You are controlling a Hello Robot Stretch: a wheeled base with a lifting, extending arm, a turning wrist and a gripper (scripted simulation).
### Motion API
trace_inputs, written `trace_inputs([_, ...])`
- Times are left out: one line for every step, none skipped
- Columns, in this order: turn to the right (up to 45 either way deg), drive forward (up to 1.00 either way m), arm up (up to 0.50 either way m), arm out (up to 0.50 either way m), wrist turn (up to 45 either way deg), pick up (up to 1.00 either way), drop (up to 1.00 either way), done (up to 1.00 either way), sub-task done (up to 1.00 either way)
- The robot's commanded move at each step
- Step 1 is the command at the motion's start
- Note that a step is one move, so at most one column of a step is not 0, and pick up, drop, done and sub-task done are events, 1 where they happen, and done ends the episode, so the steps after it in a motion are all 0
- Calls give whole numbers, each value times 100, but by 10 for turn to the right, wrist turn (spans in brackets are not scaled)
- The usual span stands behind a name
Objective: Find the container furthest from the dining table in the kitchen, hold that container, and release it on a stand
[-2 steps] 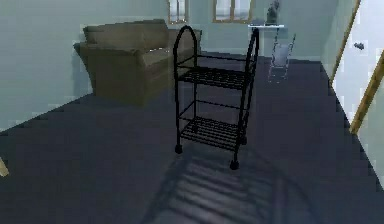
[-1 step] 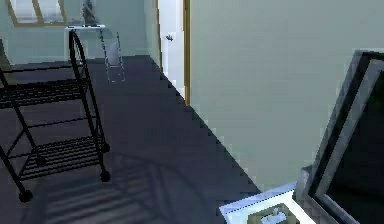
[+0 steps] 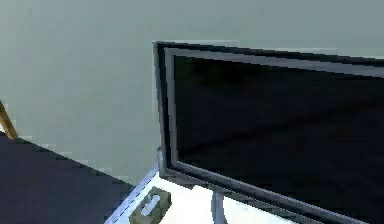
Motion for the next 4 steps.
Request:
trace_inputs([-450, 0, 0, 0, 0, 0, 0, 0, 0])
trace_inputs([-450, 0, 0, 0, 0, 0, 0, 0, 0])
trace_inputs([-270, 0, 0, 0, 0, 0, 0, 0, 0])
trace_inputs([450, 0, 0, 0, 0, 0, 0, 0, 0])
